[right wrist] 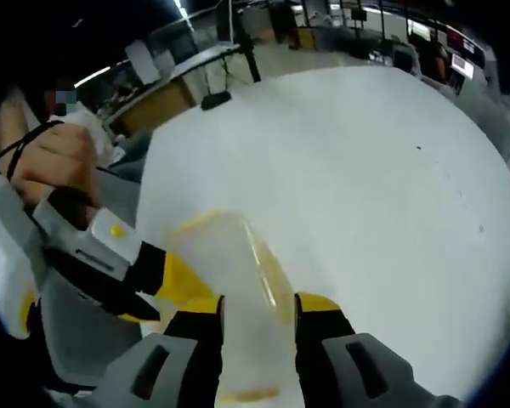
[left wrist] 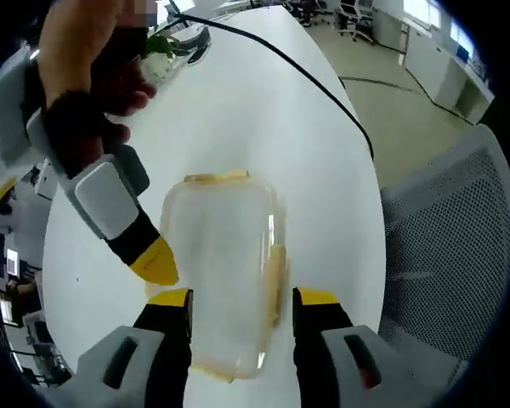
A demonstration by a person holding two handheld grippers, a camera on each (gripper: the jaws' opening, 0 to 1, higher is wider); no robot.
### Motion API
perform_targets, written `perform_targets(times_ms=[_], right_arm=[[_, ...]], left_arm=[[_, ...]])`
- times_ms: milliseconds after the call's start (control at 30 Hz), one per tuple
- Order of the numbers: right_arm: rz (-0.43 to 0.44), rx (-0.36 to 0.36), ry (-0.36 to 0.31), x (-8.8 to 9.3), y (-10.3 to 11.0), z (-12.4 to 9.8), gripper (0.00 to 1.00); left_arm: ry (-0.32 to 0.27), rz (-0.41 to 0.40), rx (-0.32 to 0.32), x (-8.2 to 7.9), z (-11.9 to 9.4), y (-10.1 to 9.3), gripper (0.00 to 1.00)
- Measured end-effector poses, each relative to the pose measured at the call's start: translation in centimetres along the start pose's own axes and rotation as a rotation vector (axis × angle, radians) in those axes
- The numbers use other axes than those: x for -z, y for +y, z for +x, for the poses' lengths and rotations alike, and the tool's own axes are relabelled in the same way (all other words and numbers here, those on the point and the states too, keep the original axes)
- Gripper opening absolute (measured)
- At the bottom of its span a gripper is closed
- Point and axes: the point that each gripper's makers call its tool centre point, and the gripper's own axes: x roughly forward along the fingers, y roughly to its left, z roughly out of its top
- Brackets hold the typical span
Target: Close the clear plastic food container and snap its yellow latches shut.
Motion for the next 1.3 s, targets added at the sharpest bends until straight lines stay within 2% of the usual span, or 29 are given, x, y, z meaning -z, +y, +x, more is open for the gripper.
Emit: perform_targets(times_ms=[100, 333, 533, 600, 700, 1133, 1200, 1300], right_arm=[[-0.014, -0.029, 0.022, 0.03, 0.22, 0.54, 0.30], [0.010, -0.089, 0.025, -0.06, 0.28, 0.64, 0.28], [0.008, -0.110, 0.060, 0.30, 0.66, 0.91, 0.28], [0.005, -0.109, 0.079, 0.28, 0.72, 0.97, 0.28], [-0.008, -0.108, 0.096, 0.35, 0.69, 0.98, 0.27], [-0.013, -0.113, 0.112, 0.47, 0.58, 0.87, 0.24], [-0.014, -0.106, 0.112, 0.34, 0.48, 0.66, 0.19], [0.002, -0.088, 0.107, -0.22, -0.25, 0.18, 0.07]], left_arm=[[-0.005, 0.004, -0.015, -0.17, 0.18, 0.25, 0.46], [-0.003, -0.002, -0.031, -0.06, 0.22, 0.20, 0.45], [0.067, 0.113, -0.078, 0.36, 0.58, -0.19, 0.45], [0.070, 0.083, -0.073, 0.22, 0.63, -0.19, 0.45], [0.085, 0.083, -0.071, 0.23, 0.69, -0.12, 0.44], [0.089, 0.076, -0.073, 0.35, 0.69, 0.01, 0.41], [0.085, 0.079, -0.072, 0.36, 0.70, 0.03, 0.41], [0.084, 0.083, -0.076, 0.38, 0.69, 0.04, 0.40]])
